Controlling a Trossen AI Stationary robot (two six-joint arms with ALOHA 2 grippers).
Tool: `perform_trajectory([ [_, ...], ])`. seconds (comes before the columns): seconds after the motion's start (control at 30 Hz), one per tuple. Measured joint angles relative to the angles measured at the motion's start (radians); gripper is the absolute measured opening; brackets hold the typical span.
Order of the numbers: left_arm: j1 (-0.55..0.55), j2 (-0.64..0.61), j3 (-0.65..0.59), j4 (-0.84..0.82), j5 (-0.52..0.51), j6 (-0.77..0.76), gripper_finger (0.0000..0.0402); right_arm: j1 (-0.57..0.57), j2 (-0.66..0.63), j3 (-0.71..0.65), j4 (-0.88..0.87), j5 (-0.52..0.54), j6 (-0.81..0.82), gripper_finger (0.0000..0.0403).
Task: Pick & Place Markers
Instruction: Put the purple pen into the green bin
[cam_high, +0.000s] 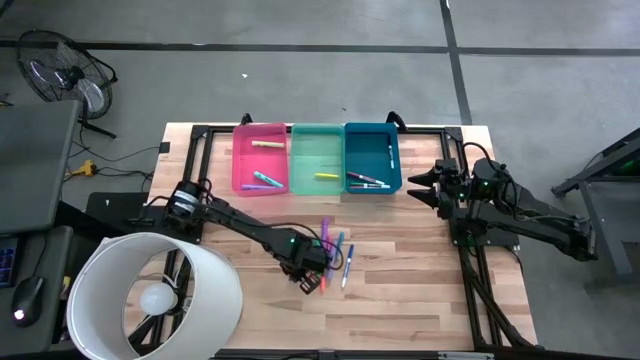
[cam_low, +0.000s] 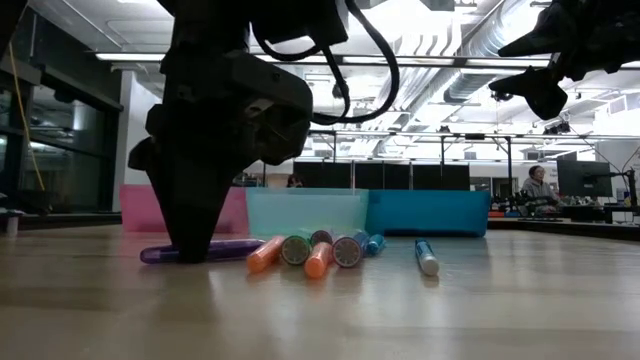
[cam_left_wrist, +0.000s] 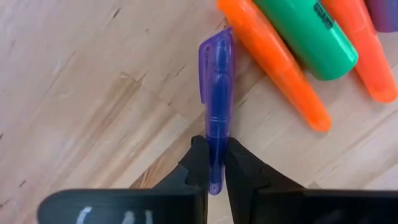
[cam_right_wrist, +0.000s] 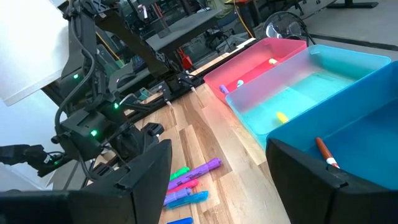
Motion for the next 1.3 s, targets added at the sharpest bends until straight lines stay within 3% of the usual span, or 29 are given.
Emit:
perform_trajectory([
  [0.83, 0.088, -0.112, -0.003, -0.068, -0.066, 0.061, 0.0022, 0.0, 0.0, 0.0, 0.0, 0.0, 0.0, 0.025],
  [1.1, 0.172, -0.181, 0.005, -0.08, -0.106, 0.13, 0.0022, 0.0, 0.0, 0.0, 0.0, 0.0, 0.0, 0.025],
  [1.3, 0.291, -0.183, 0.132, -0.203, -0.162, 0.274, 0.0022, 0.0, 0.0, 0.0, 0.0, 0.0, 0.0, 0.025],
])
